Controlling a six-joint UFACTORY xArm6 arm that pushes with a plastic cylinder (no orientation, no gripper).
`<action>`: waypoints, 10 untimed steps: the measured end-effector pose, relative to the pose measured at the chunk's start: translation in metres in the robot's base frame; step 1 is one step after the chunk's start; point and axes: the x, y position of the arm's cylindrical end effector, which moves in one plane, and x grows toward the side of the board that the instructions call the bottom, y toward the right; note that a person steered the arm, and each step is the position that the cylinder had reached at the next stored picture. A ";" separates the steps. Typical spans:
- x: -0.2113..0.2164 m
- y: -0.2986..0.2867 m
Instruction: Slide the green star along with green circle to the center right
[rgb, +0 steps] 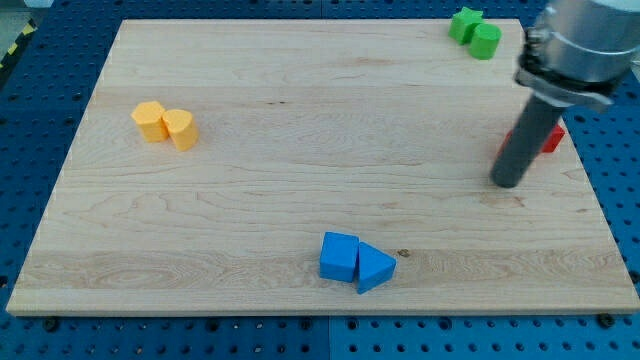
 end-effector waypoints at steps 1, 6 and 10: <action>-0.023 -0.068; -0.292 -0.050; -0.292 -0.019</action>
